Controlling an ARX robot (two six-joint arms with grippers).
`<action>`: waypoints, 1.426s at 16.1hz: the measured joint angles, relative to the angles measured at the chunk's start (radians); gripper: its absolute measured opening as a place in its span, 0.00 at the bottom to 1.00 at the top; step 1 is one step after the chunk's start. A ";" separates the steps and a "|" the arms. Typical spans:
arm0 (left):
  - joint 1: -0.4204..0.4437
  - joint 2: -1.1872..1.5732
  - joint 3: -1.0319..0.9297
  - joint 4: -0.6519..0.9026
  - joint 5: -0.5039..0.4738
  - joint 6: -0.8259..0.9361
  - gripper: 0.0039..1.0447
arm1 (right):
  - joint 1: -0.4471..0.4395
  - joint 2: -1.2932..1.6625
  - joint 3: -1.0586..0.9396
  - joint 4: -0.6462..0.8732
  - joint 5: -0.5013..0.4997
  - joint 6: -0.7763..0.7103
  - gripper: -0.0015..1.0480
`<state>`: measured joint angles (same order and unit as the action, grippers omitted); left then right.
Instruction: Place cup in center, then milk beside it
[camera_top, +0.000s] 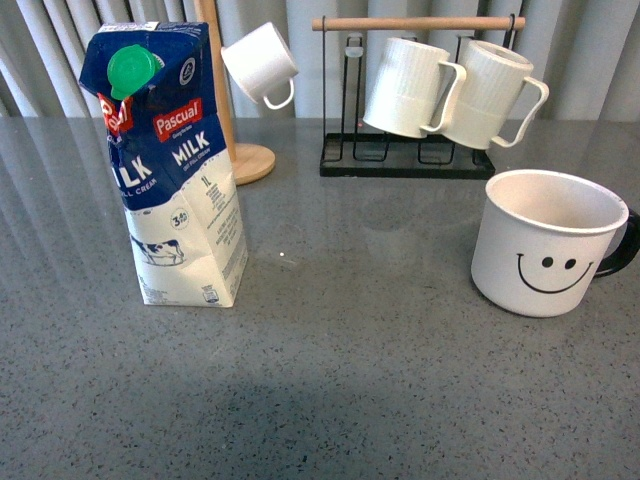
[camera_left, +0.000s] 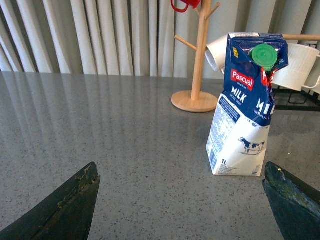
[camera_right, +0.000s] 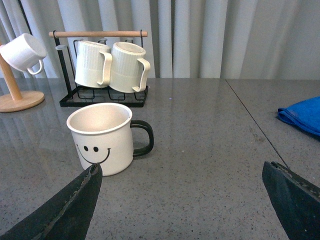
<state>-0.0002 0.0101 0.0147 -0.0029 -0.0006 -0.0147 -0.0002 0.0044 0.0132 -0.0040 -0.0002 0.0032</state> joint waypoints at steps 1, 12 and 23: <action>0.000 0.000 0.000 0.000 0.000 0.000 0.94 | 0.000 0.000 0.000 0.000 0.000 0.000 0.94; 0.000 0.000 0.000 0.000 0.000 0.000 0.94 | 0.000 0.000 0.000 0.000 0.000 0.000 0.94; 0.000 0.000 0.000 0.000 0.000 0.000 0.94 | 0.000 0.000 0.000 0.000 0.000 0.000 0.94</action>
<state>-0.0002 0.0101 0.0147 -0.0029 -0.0006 -0.0143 -0.0002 0.0044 0.0132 -0.0040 -0.0002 0.0029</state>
